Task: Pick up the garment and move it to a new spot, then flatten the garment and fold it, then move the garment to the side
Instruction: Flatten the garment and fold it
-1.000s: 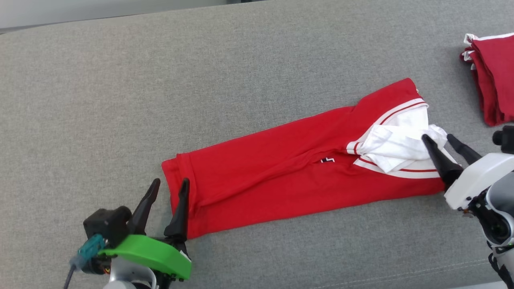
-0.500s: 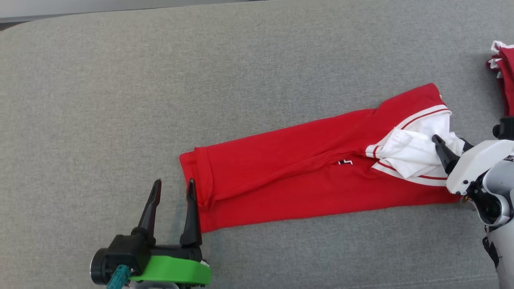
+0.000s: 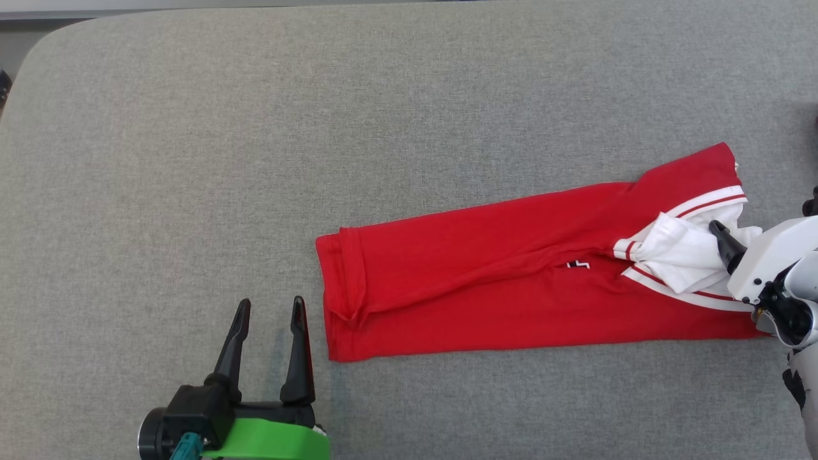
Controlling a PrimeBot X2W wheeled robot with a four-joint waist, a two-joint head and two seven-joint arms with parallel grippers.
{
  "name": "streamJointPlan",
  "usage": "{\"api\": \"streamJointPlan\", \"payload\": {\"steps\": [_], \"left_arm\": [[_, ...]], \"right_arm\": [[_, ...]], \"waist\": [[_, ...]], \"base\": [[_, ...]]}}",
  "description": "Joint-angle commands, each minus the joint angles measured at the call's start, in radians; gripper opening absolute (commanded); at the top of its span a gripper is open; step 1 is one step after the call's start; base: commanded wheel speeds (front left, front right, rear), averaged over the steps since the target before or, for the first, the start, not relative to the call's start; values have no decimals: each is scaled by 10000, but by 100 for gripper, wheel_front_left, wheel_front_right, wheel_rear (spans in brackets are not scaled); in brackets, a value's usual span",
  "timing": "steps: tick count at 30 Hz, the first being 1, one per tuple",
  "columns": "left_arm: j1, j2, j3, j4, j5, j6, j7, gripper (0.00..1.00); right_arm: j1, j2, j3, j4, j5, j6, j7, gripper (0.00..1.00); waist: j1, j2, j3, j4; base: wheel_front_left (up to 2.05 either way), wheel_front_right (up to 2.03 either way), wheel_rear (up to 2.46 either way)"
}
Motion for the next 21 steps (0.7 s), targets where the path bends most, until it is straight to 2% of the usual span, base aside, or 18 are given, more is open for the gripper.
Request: {"api": "streamJointPlan", "payload": {"steps": [1, 3, 4, 5, 8, 12, 21], "left_arm": [[94, -3, -6, -3, -36, 52, -26, 100], [86, -3, -60, -3, -66, 82, -27, 100], [87, -3, -87, -3, -80, 69, -27, 100], [103, -3, -111, 9, -87, 61, -27, 100], [185, 2, -138, 112, -80, 20, -27, 100], [302, 1, -117, 268, -98, 2, -26, 100], [773, 2, 35, 605, -132, -110, -26, 100]], "right_arm": [[218, 179, 250, 334, 106, -22, 320, 100], [273, 372, 618, 312, 347, -10, 555, 100], [309, 455, 799, 254, 467, -7, 612, 36], [352, 536, 946, 180, 656, 13, 628, 0], [499, 576, 1189, -8, 1283, 21, 558, 0], [568, 325, 988, -135, 2068, 0, 195, 0], [812, -1272, -362, 80, 2636, -20, -495, 0]], "waist": [[0, 0, -26, 36], [0, 0, -38, 48], [0, 0, -49, 53], [0, 0, -67, 62], [0, 0, -194, 102], [0, 0, -486, 135], [0, 0, -1251, 231]], "base": [[0, 0, 0], [0, 0, 0], [0, 0, 0], [0, 0, 0], [0, 0, 0], [0, 0, 0], [0, 0, 0]]}}
